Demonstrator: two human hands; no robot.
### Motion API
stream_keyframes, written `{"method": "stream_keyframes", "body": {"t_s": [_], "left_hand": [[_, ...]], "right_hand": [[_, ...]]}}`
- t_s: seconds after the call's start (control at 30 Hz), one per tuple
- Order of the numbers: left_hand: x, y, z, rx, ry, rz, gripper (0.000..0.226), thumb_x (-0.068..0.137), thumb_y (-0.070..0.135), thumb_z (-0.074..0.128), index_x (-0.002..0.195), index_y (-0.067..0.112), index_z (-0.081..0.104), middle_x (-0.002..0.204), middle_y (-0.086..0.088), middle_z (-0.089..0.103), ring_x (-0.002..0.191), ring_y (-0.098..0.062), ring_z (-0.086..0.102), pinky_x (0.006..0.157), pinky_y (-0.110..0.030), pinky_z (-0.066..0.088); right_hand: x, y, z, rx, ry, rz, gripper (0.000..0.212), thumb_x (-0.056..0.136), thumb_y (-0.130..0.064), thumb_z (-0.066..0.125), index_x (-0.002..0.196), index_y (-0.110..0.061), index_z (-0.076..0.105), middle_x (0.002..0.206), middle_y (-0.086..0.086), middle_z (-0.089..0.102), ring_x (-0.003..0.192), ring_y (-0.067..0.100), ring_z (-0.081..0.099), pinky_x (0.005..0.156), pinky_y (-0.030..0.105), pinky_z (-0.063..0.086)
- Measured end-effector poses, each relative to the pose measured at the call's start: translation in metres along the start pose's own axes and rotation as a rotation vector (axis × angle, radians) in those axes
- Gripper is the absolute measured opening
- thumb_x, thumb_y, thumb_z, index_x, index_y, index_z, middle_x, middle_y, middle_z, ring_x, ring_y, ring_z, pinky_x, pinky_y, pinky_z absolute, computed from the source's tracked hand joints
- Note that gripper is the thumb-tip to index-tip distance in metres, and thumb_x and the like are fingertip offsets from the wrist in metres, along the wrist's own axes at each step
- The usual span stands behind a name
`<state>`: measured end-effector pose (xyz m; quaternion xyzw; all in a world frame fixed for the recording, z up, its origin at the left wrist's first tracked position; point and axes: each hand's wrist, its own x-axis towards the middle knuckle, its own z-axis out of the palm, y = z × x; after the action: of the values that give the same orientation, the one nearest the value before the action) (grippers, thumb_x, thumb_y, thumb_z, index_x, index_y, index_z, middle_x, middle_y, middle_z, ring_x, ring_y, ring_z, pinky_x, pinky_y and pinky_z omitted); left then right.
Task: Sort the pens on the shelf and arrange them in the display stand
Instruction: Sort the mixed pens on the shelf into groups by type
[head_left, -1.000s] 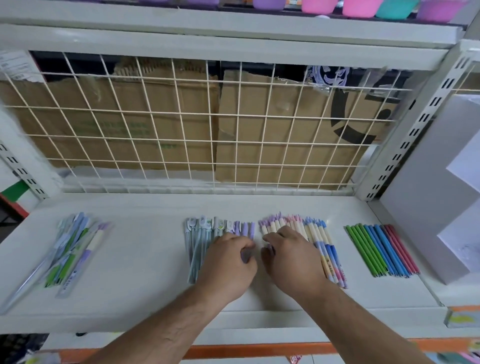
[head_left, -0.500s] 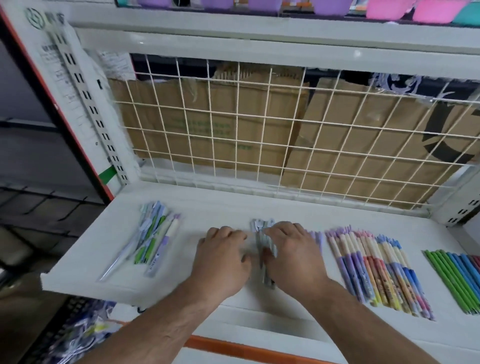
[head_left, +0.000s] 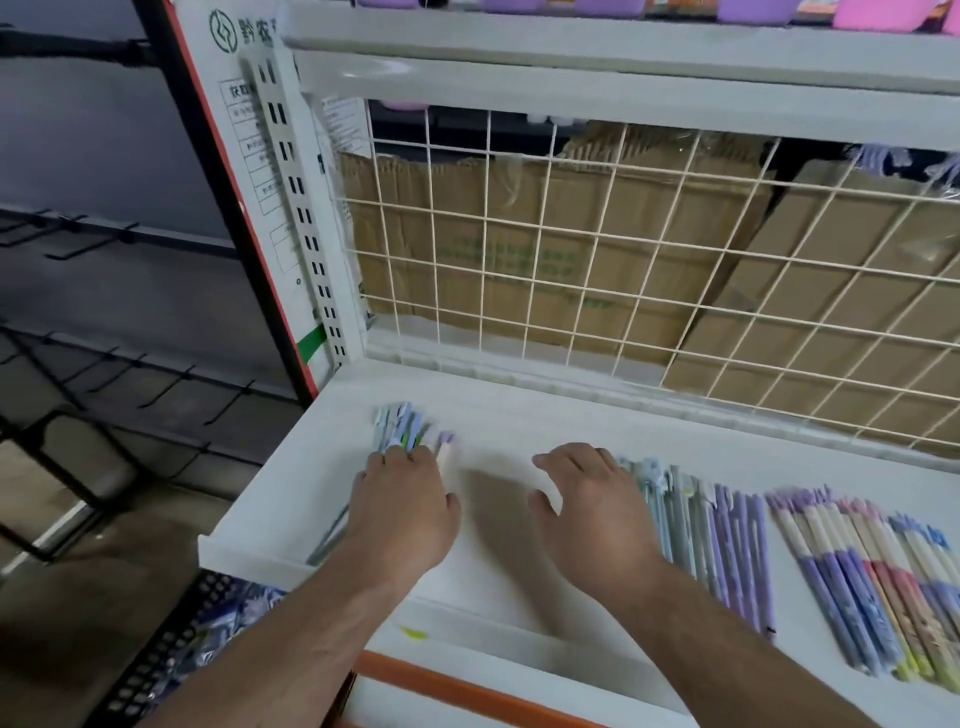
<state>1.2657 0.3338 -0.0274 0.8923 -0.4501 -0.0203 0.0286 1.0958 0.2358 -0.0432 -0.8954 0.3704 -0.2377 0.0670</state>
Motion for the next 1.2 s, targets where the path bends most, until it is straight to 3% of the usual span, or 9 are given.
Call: {"method": "stream_keyframes", "body": {"t_s": [0.23,0.5,0.63,0.8,0.9,1.0,1.1,1.2], "left_hand": [[0.021,-0.003,0.003,-0.105,-0.068,-0.019,0.027,0.093,0.028,0.054,0.115,0.013,0.051,0.115,-0.006,0.058,0.103,-0.022,0.060,0.077,-0.029,0.044],[0.031,0.004,0.005,-0.117,-0.142,-0.038,0.019,0.091,0.033,0.055,0.101,0.016,0.055,0.098,0.002,0.064,0.085,-0.019,0.059,0.068,-0.026,0.040],[0.031,0.018,0.009,0.101,-0.141,0.076,0.023,0.094,0.026,0.053,0.115,0.020,0.056,0.110,0.000,0.068,0.104,-0.019,0.065,0.084,-0.026,0.045],[0.025,0.027,0.015,0.146,-0.113,0.196,0.020,0.094,0.019,0.047,0.112,0.014,0.054,0.109,-0.001,0.062,0.104,-0.021,0.061,0.070,-0.029,0.039],[0.027,0.034,0.011,-0.213,-0.089,0.150,0.015,0.099,0.027,0.041,0.097,0.013,0.044,0.086,0.000,0.057,0.080,-0.023,0.063,0.060,-0.026,0.037],[0.024,0.055,0.003,-0.924,-0.352,-0.048,0.020,0.101,0.027,0.039,0.090,0.011,0.045,0.073,-0.005,0.060,0.051,-0.022,0.052,0.048,-0.024,0.037],[0.015,0.075,-0.005,-1.442,-0.577,-0.216,0.013,0.101,0.020,0.045,0.091,0.013,0.051,0.058,-0.001,0.046,0.045,-0.016,0.036,0.048,-0.023,0.034],[0.007,0.094,-0.010,-1.657,-0.726,-0.259,0.014,0.100,0.018,0.050,0.102,0.011,0.063,0.057,0.001,0.044,0.045,-0.013,0.034,0.042,-0.018,0.028]], "right_hand": [[0.006,-0.003,0.000,0.016,0.026,0.006,0.030,0.076,-0.025,0.068,0.104,-0.017,0.075,0.101,0.000,0.070,0.090,0.026,0.068,0.075,0.037,0.058],[0.012,-0.004,-0.001,0.034,0.000,0.017,0.030,0.074,-0.021,0.078,0.104,-0.019,0.075,0.100,-0.002,0.070,0.089,0.022,0.070,0.071,0.033,0.058],[0.008,0.001,-0.005,0.043,0.019,0.020,0.027,0.073,-0.021,0.076,0.100,-0.020,0.076,0.096,-0.003,0.071,0.080,0.021,0.070,0.070,0.030,0.055],[0.002,0.007,-0.015,0.067,0.029,0.067,0.023,0.075,-0.022,0.071,0.097,-0.021,0.076,0.092,-0.003,0.071,0.077,0.022,0.070,0.065,0.028,0.055],[-0.003,0.008,-0.022,0.083,0.003,0.128,0.023,0.082,-0.025,0.071,0.105,-0.023,0.075,0.101,-0.007,0.071,0.085,0.017,0.070,0.071,0.025,0.052],[-0.007,0.010,-0.032,0.153,-0.046,0.222,0.023,0.088,-0.029,0.067,0.111,-0.025,0.073,0.104,-0.011,0.068,0.091,0.010,0.066,0.076,0.023,0.049],[-0.012,0.012,-0.044,0.217,-0.071,0.317,0.021,0.088,-0.028,0.066,0.108,-0.028,0.073,0.096,-0.014,0.065,0.084,0.007,0.063,0.074,0.026,0.051],[-0.019,0.018,-0.055,0.302,-0.082,0.394,0.014,0.087,-0.026,0.067,0.099,-0.030,0.073,0.086,-0.014,0.067,0.077,0.007,0.063,0.072,0.025,0.051]]}}
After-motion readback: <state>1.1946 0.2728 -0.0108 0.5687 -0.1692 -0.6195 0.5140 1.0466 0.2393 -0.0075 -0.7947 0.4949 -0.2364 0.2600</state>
